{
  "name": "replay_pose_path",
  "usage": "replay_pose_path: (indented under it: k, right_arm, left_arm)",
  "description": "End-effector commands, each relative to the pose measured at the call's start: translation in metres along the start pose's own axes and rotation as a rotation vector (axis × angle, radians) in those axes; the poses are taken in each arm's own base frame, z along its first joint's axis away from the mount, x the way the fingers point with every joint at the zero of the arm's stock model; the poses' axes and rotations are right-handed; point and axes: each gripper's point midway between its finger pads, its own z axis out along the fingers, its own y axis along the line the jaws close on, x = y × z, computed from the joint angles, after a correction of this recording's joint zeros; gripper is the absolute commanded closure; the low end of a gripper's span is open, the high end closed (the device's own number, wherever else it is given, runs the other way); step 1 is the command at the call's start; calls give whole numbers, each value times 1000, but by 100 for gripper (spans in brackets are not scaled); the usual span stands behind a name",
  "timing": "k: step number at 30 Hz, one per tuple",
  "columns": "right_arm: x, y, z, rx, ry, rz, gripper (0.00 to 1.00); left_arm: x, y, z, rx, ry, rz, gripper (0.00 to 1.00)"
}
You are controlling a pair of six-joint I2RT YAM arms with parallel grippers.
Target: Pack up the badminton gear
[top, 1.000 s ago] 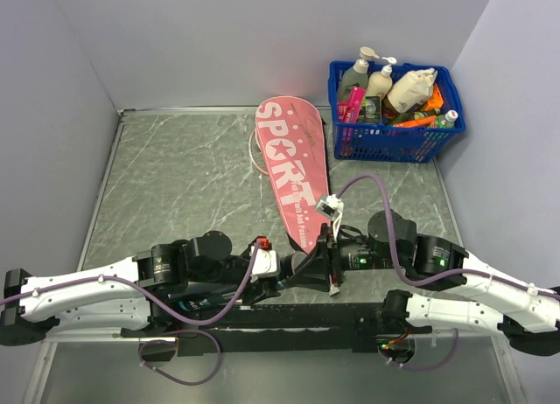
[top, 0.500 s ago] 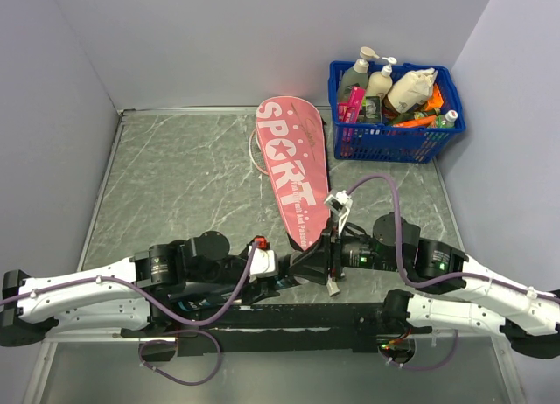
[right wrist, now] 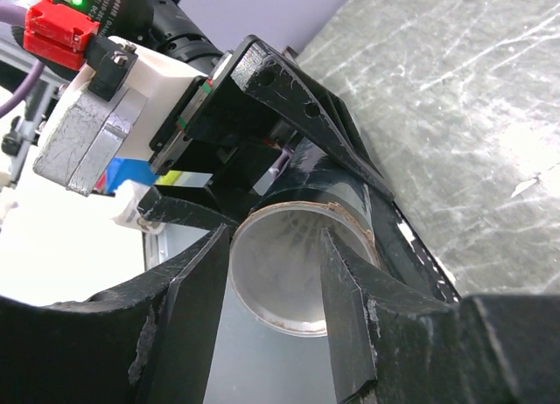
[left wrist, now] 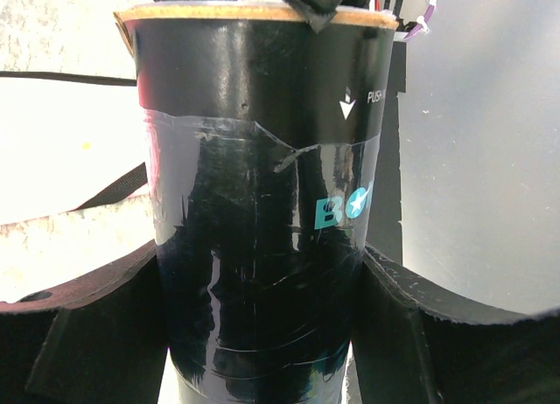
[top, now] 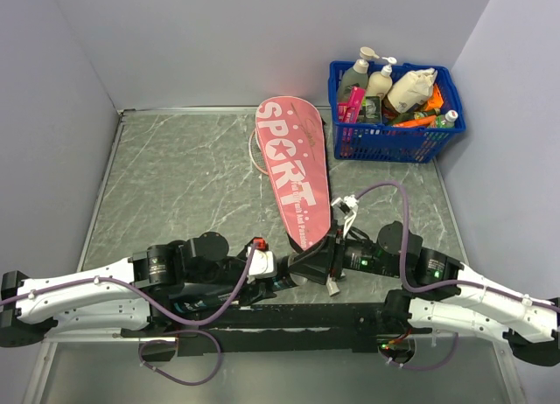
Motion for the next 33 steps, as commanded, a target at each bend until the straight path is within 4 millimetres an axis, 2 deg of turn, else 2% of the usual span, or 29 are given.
replay_pose_path:
  k: [1, 10, 17, 20, 21, 23, 24, 27, 30, 33]
  right_arm:
    - [15, -15, 3, 25, 17, 29, 47]
    - [6, -11, -16, -13, -78, 46, 43]
    - [20, -17, -9, -6, -21, 56, 47]
    - [28, -17, 1, -4, 43, 55, 56]
    - [31, -18, 6, 1, 66, 53, 62]
    - [37, -17, 10, -5, 107, 46, 69]
    - [40, -18, 13, 6, 130, 48, 77]
    - [48, -17, 17, 9, 180, 38, 91]
    - [55, -24, 19, 42, 206, 36, 100]
    - [67, -34, 19, 78, 235, 50, 100]
  left_arm:
    - [-54, -7, -9, 29, -196, 16, 99]
    - [-53, -6, -7, 25, -187, 13, 99]
    - [-53, -5, -7, 19, -187, 13, 99]
    - [-53, -2, -7, 1, -187, 5, 99]
    - [-53, 0, -7, -11, -187, -1, 99]
    - [-55, 11, -8, -73, -192, -22, 99]
    - [-55, 15, -8, -94, -188, -28, 99]
    - [-56, 26, -11, -159, -189, -32, 99]
    - [-62, 27, -17, -171, -218, -32, 99]
    - [-65, 33, -24, -210, -238, -35, 99]
